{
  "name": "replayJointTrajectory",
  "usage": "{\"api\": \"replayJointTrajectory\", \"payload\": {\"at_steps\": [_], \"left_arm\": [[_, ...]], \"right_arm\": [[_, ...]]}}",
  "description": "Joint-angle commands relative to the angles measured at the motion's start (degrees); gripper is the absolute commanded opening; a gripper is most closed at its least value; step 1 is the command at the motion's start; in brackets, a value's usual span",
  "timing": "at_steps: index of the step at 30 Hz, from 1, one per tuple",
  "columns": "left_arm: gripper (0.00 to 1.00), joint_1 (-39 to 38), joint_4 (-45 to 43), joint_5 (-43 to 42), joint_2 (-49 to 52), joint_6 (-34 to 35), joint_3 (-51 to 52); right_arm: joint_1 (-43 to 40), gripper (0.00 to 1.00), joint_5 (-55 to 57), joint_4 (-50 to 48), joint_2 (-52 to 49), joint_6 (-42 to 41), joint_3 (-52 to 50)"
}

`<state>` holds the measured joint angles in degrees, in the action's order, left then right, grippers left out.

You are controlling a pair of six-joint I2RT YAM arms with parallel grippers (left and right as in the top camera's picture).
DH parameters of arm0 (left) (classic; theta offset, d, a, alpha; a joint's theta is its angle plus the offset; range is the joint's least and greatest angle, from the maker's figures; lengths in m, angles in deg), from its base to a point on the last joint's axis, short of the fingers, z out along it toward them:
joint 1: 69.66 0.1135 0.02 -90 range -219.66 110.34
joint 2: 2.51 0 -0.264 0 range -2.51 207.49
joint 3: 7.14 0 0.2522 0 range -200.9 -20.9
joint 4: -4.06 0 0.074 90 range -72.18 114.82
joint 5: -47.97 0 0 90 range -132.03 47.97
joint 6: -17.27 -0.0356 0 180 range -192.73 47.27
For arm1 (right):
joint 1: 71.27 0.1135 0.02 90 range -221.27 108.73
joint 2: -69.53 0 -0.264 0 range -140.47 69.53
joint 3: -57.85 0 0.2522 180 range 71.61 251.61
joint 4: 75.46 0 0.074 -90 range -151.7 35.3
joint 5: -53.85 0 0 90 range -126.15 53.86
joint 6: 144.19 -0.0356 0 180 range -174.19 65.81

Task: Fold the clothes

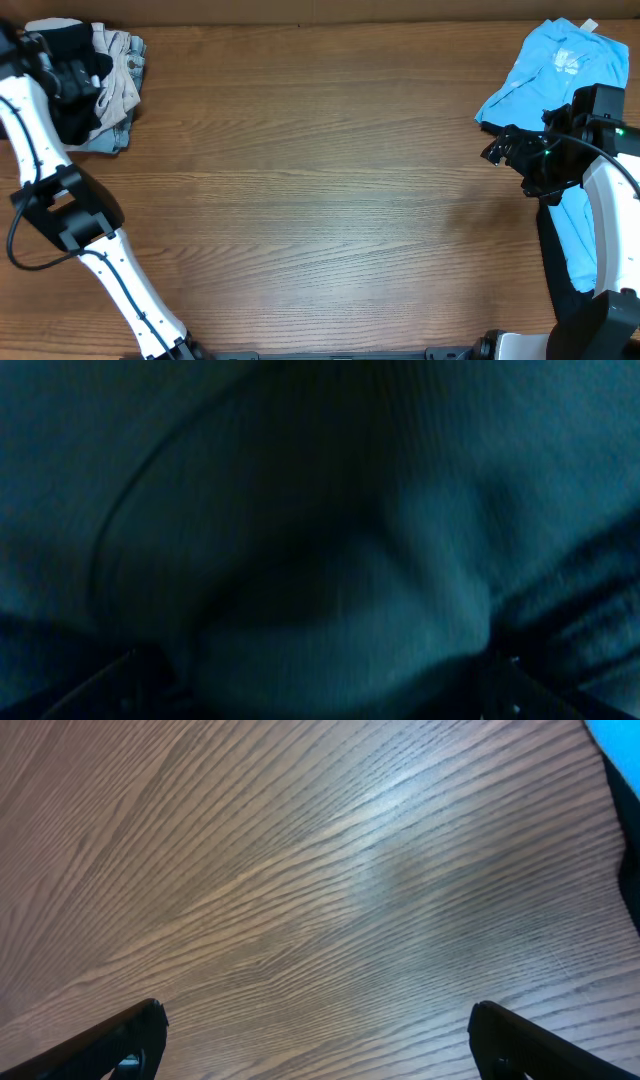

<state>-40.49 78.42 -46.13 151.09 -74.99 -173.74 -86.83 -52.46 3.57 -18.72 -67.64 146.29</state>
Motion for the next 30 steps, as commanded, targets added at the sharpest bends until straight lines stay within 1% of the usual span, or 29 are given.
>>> {"api": "replayJointTrajectory", "payload": {"at_steps": [1,6,10,13,15,18,22,25,30], "left_arm": [[1.00,-2.4,-0.9,-3.0,3.2,-1.4,0.1],[1.00,-3.3,-1.6,-3.4,0.8,-1.2,-3.2],[1.00,-3.5,2.1,-3.4,-4.5,-1.2,-9.1],[1.00,-3.6,5.9,-3.5,-10.3,-1.1,-12.8],[1.00,-3.7,8.5,-3.5,-15.8,-0.7,-14.4],[1.00,-3.8,12.4,-3.4,-22.6,0.1,-14.6],[1.00,-3.7,14.3,-3.4,-27.3,0.1,-14.6],[1.00,-3.8,14.3,-3.4,-28.9,0.1,-14.6],[1.00,-3.7,14.5,-3.4,-29.0,0.1,-14.5]], "right_arm": [[0.1,1.00,-0.9,0.4,1.1,0.4,0.4],[0.1,1.00,-0.9,0.8,1.1,0.5,0.9],[0.1,1.00,-1.2,1.9,1.3,2.5,5.2],[0.1,1.00,-0.9,5.7,1.6,4.9,13.1],[0.1,1.00,0.4,9.4,2.1,5.0,19.9],[0.1,1.00,2.3,15.9,3.9,4.9,29.6],[0.1,1.00,3.5,24.3,7.4,4.5,38.8],[0.1,1.00,2.6,28.7,10.7,4.5,42.5],[0.1,1.00,-5.2,27.4,16.5,4.3,43.3]]}}
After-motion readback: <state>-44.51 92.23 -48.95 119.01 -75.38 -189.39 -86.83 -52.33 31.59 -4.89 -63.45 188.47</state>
